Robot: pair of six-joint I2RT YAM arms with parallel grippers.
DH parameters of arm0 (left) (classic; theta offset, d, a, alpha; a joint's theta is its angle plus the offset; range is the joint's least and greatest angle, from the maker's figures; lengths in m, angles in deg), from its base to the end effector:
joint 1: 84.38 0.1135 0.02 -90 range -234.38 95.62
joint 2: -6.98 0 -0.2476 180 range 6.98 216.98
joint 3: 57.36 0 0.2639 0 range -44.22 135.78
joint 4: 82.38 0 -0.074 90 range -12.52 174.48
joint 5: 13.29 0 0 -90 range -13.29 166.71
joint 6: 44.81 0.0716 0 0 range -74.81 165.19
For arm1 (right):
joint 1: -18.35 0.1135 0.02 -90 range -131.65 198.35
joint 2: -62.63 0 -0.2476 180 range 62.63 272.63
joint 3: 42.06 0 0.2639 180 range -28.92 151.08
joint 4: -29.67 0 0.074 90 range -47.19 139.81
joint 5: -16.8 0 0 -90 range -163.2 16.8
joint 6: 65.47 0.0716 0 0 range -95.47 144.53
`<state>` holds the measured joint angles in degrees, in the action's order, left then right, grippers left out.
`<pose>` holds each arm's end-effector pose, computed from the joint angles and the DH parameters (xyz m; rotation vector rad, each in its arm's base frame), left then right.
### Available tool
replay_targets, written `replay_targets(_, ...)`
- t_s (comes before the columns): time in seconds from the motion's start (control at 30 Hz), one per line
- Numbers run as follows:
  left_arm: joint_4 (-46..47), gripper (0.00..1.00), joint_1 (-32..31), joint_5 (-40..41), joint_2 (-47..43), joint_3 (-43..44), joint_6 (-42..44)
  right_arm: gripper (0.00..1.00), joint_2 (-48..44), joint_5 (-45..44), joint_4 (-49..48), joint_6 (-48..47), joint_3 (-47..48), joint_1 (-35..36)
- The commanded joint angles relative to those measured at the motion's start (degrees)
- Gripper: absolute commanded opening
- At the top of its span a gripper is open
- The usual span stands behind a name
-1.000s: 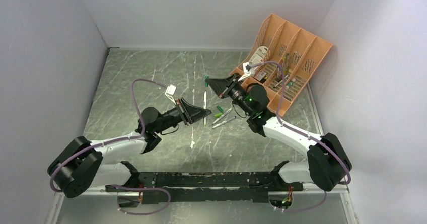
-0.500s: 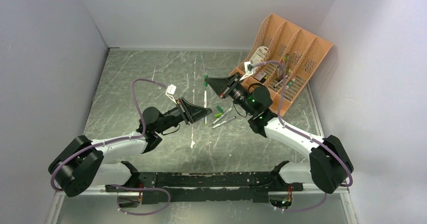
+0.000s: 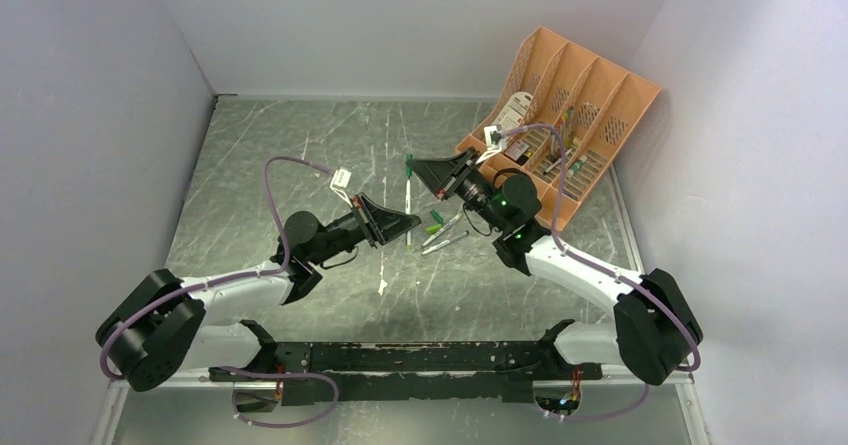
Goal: Insert the pens into the pen caps
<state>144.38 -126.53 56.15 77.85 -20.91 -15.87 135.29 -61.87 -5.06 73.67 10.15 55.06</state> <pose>0.2013 -0.2162 0.2284 0.0910 1.6060 -1.7048 0.2587 0.2105 0.2932 -0.0271 1.4670 1.3809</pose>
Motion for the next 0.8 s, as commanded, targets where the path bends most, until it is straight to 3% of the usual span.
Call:
replay_targets(0.0,1.08,0.07,-0.33,1.16,-0.66,2.08,1.27,0.00,-1.80,0.92,-1.83,0.28,-1.34,-0.04)
replay_targets(0.47,-0.60,0.07,-0.28,0.91,0.77,3.96,5.41,0.00,-2.36,4.49,2.18,-0.61,-2.06,-0.04)
replay_targets(0.77,-8.89,0.07,0.33,0.35,-2.88,7.52,17.38,0.00,-3.94,8.65,4.99,-4.66,-2.71,-0.04)
